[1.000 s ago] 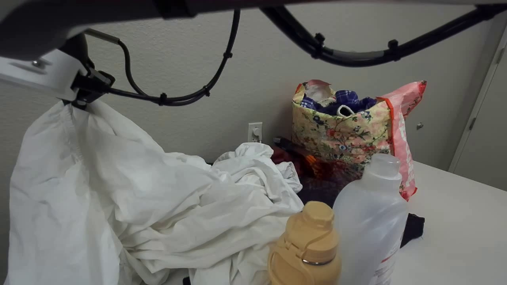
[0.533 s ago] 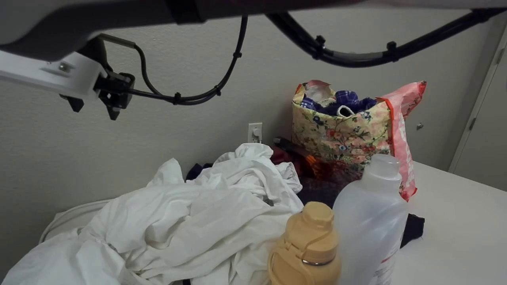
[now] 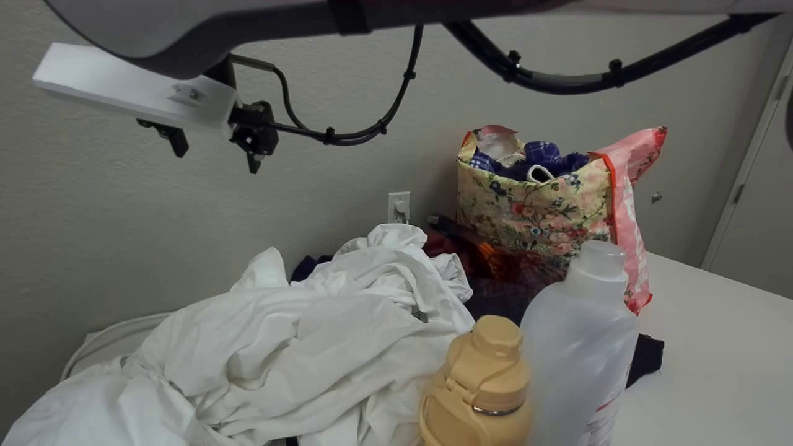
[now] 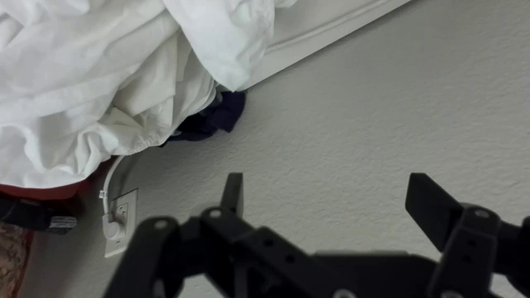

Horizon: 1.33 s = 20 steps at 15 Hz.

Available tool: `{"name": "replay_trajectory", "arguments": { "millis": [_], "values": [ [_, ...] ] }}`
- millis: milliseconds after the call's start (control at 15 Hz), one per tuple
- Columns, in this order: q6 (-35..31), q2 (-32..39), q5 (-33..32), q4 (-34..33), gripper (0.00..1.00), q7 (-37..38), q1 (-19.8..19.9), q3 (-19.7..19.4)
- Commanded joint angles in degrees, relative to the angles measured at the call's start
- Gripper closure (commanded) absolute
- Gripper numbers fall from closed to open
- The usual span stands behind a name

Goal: Move the white bedsheet to the left

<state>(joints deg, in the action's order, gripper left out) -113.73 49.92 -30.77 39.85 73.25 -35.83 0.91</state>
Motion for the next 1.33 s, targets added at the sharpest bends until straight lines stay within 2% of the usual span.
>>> {"name": "replay_trajectory", "arguments": {
  "millis": [0,200,600,1000,1267],
  "values": [
    [0.59,-5.32,0.6,5.98,0.0,-0.41,3.34,-0.01],
    [0.3,-8.18,1.14,10.74,0.0,0.07,6.9,0.29],
    [-1.32,-14.43,3.27,26.3,0.0,1.1,13.3,1.06],
    [1.26,-21.96,10.12,41.96,0.0,-1.1,18.74,2.35],
    [-2.29,-26.63,15.4,52.92,0.0,-1.04,20.26,1.71]
  ]
}}
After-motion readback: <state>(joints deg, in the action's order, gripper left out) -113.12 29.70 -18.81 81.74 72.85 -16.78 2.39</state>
